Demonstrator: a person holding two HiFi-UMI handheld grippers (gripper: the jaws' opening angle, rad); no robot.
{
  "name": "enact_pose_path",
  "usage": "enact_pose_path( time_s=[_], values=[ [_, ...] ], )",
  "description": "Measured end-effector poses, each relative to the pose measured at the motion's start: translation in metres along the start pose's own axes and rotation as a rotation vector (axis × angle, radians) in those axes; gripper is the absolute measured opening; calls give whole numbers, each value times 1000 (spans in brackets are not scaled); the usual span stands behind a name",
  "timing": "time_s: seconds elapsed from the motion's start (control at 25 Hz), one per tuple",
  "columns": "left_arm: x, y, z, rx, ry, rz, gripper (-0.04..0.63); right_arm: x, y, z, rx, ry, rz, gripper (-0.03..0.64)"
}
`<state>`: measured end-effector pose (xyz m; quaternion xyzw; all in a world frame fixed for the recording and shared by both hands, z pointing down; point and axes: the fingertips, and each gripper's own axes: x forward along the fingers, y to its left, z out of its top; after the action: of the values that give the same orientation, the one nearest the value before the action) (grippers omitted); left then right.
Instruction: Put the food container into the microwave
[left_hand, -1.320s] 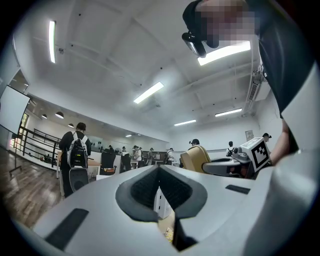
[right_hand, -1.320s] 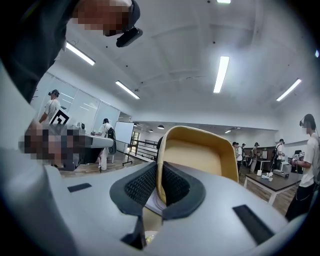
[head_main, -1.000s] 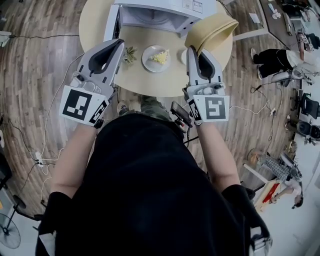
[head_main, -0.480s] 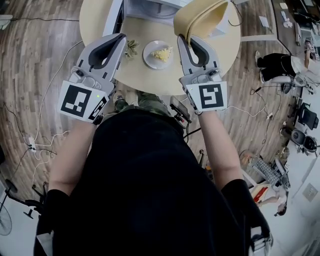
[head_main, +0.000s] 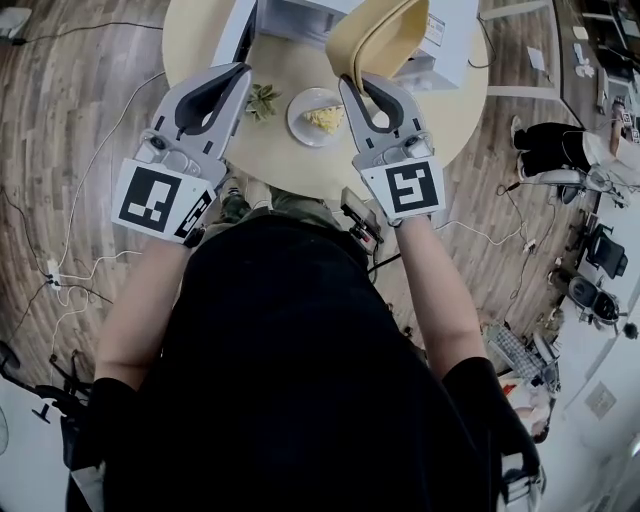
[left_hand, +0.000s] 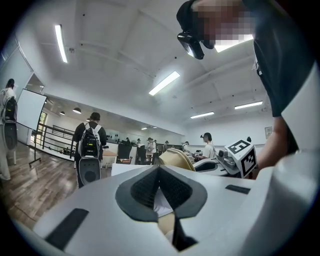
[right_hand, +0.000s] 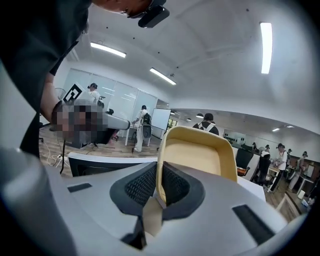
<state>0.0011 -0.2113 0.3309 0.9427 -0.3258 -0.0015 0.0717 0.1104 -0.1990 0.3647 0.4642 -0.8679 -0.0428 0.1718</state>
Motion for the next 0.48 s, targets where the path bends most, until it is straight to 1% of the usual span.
enact_pose_path(
  time_s=[0.2,0.48],
  values=[
    [7,3,-2,-11,-3,10,20,12,14,-11,-38,53,112,40],
    [13,9,-10,-28,4,29,20,25,38,-37,-71,164,306,40]
  ],
)
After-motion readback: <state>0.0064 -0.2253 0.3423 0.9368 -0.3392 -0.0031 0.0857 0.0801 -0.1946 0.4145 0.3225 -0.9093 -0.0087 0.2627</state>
